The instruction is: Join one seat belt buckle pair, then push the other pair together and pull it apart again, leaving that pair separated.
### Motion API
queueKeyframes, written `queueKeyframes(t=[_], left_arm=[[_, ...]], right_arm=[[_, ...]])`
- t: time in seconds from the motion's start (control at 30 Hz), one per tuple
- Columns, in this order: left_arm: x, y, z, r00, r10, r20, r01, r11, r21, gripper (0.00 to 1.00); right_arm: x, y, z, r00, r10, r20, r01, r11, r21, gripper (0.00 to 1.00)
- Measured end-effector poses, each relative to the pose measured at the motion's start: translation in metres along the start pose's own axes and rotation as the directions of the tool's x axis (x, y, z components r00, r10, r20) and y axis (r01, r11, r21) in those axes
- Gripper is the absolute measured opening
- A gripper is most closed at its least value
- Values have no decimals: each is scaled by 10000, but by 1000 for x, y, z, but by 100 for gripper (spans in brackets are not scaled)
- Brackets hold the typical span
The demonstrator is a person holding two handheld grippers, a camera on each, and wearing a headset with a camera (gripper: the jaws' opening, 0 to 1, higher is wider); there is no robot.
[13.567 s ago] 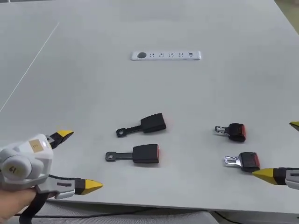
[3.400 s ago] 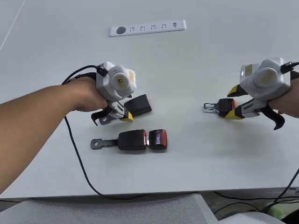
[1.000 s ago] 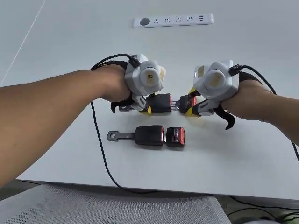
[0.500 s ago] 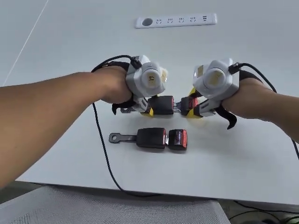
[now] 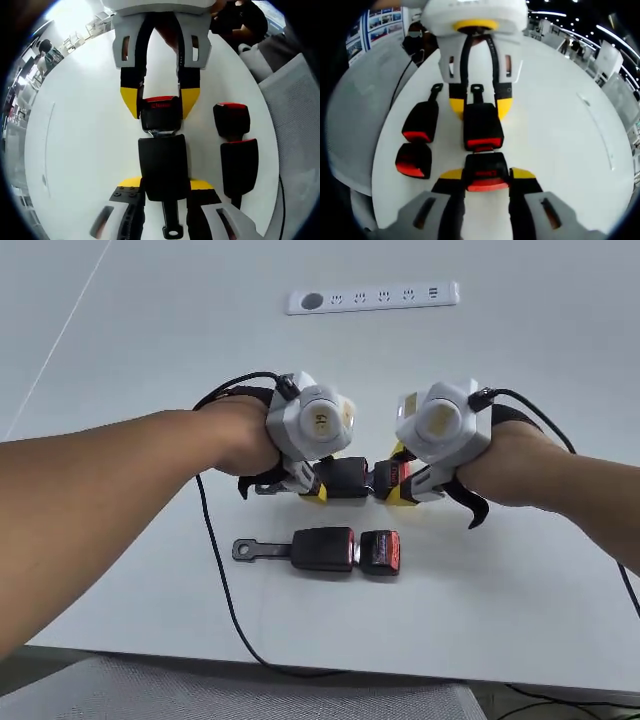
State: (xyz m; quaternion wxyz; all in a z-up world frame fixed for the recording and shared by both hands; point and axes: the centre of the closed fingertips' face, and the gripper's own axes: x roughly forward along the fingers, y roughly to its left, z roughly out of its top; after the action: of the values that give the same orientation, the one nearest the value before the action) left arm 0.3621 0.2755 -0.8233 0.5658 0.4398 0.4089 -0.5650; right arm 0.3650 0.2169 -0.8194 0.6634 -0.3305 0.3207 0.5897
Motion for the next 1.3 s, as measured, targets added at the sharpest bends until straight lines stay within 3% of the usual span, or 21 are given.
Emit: queueKeyframes(t=[0.3,0.53,0.6,0.8,1.1,1.3], left_arm=[[1,1,-1,10000,64,-2,-64,10000,57,31],[1,0,-2,9998,-24,-173,25,10000,56,31],[1,0,-1,9999,-49,-159,49,10000,6,31],[0,-2,-1,9999,-36,-148,36,10000,20,31],[-1,-4,0,9996,48,-276,-50,10000,-62,32],[-1,-4,0,9995,36,-304,-38,10000,-71,32]], right_arm=[[-3,3,-3,10000,-81,-57,81,9999,-88,32],[-12,3,-15,9997,-112,-214,109,9998,-142,32],[-14,3,-15,10000,-50,16,50,10000,54,32],[-17,2,-22,9998,-209,-73,208,9997,-140,33],[-41,-1,-58,9978,-574,-333,578,9982,127,33],[-65,1,-93,9954,-792,-538,816,9957,446,33]])
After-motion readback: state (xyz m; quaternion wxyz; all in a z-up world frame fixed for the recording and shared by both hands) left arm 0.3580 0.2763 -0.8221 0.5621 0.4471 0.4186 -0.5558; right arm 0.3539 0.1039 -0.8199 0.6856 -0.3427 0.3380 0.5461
